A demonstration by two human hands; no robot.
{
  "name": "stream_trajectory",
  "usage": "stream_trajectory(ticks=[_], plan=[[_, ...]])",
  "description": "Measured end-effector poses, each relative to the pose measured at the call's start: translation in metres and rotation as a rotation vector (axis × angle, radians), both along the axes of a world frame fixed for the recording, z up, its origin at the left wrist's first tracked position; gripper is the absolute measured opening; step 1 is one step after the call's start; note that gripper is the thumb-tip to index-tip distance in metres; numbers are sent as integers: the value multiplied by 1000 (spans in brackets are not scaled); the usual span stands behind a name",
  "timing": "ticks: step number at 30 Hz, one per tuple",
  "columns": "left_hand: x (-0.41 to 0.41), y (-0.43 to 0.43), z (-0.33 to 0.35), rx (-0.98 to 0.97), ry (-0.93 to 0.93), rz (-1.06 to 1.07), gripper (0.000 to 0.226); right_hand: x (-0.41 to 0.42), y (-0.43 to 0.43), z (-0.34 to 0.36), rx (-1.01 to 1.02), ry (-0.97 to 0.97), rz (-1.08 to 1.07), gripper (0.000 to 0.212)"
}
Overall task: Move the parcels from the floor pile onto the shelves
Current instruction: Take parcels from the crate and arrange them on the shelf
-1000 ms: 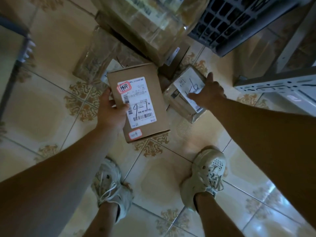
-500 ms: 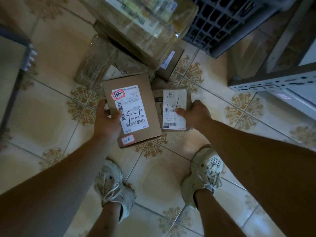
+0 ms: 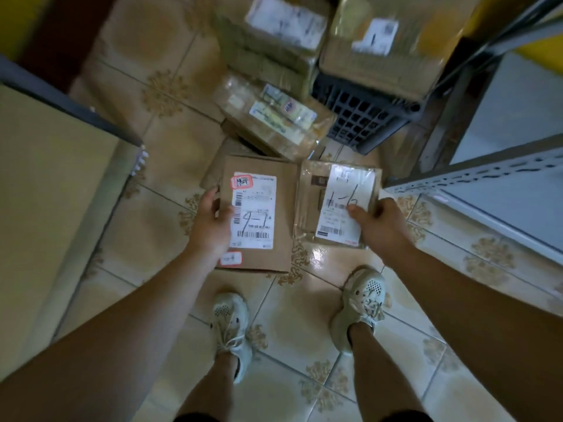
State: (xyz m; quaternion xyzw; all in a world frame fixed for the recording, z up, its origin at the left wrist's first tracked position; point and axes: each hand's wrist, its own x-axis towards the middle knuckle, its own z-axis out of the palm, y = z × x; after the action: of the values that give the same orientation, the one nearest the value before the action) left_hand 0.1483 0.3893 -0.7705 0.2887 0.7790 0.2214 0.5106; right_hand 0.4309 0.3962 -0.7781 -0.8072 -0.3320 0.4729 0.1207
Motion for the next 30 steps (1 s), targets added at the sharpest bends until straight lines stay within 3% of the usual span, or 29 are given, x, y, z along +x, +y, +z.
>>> stream_trajectory(ticks=[3,6,11,17,22,30], plan=[[-11,4,80,47,-54,-42,41,-18,-10,87,97,96,-148,41],[-29,9,165,117,-95,-87,37,-40,-29,184,221,149,-260,52],[-50,17,310,256,-65,-234,39,-65,-70,319,374,332,-433,23],[-21,-2,448,456,-96,-387,37,-60,-127,429,553,564,-679,28],[32,-48,517,528,-289,-420,45,-19,-195,494,698,689,-772,31],[184,-157,574,567,-464,-652,44,99,-365,567,863,438,-879,25]])
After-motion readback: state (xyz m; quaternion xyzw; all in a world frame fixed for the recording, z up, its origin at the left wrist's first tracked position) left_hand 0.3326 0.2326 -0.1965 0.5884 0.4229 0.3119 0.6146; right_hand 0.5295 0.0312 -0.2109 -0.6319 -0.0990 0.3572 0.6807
